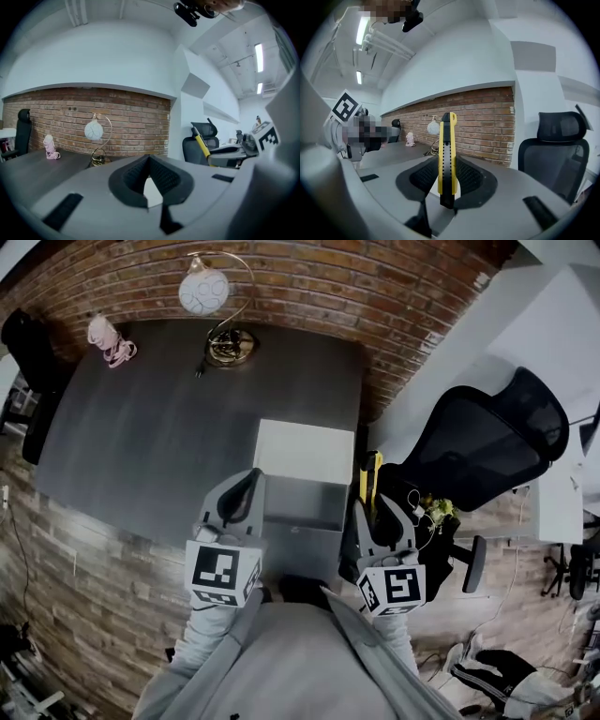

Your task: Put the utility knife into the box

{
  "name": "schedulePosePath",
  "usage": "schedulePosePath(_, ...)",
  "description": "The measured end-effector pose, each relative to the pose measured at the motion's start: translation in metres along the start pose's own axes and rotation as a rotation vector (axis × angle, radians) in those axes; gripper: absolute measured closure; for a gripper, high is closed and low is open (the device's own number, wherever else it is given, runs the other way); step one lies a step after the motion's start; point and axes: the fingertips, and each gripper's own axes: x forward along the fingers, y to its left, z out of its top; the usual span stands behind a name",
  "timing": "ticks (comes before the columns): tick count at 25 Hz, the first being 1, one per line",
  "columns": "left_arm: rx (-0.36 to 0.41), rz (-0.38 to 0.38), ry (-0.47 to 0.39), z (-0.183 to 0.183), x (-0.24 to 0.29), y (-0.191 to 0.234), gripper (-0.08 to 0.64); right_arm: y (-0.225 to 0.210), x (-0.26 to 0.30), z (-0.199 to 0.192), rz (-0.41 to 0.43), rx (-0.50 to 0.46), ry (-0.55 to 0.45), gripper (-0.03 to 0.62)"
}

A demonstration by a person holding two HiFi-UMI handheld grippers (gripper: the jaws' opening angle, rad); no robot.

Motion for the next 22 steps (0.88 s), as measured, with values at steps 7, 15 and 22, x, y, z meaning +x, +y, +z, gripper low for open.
schedulePosePath(7,-0.005,0.063,-0.004,0.008,0.016,0.008,0.540,-0.009,0.031,0.008,0.091,-0.019,-0.012,0.466)
schedulePosePath(15,0.004,0.051,0.000,0.016,0.025,0.019,0.540,-0.001,0.046,0.018,0.109,-0.026,-0.016,0.466)
schedulePosePath(22,-0.004,0.040,0.002,0.012,0.026,0.022,0.540,0.008,0.049,0.013,0.114,-0.031,-0.002,0.466)
